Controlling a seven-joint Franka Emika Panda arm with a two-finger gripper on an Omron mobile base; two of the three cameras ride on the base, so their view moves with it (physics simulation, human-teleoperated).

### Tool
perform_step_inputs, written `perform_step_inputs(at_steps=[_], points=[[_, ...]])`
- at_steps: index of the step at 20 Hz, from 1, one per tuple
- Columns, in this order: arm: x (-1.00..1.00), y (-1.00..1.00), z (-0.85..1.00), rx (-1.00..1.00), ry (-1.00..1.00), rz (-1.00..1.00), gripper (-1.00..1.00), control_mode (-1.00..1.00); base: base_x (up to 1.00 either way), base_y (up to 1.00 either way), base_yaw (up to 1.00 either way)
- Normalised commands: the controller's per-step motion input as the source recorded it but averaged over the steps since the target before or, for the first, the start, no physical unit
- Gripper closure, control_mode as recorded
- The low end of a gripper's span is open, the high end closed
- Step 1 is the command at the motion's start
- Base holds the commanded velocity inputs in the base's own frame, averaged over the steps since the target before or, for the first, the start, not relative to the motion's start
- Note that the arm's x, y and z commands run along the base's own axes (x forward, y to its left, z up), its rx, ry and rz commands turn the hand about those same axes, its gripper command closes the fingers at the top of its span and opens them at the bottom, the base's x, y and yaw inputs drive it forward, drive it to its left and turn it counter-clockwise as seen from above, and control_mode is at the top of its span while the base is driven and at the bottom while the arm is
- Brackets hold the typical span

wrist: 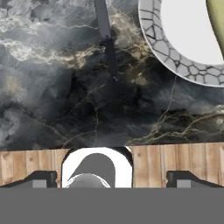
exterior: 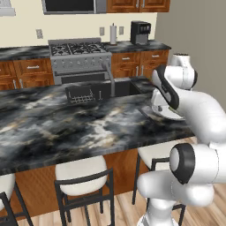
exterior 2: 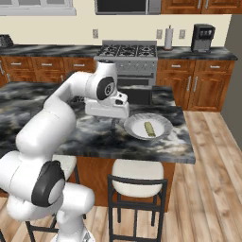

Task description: Retrieve the butter from the fridge and place it on a plate on the dining table. Then retrieve the butter knife by the fridge and place it near the plate.

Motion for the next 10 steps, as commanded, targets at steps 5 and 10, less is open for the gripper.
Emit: perform_step_inputs(at_steps=[5, 10], points=[[-0.78, -0.02, 0.49, 0.05, -0.03, -0.01, -1.00, -1.00, 0.00, 0.00, 0.00], [-0.68, 0.00, 0.39, 0.00, 0.00, 0.00, -1.00, -1.00, 0.00, 0.00, 0.00]])
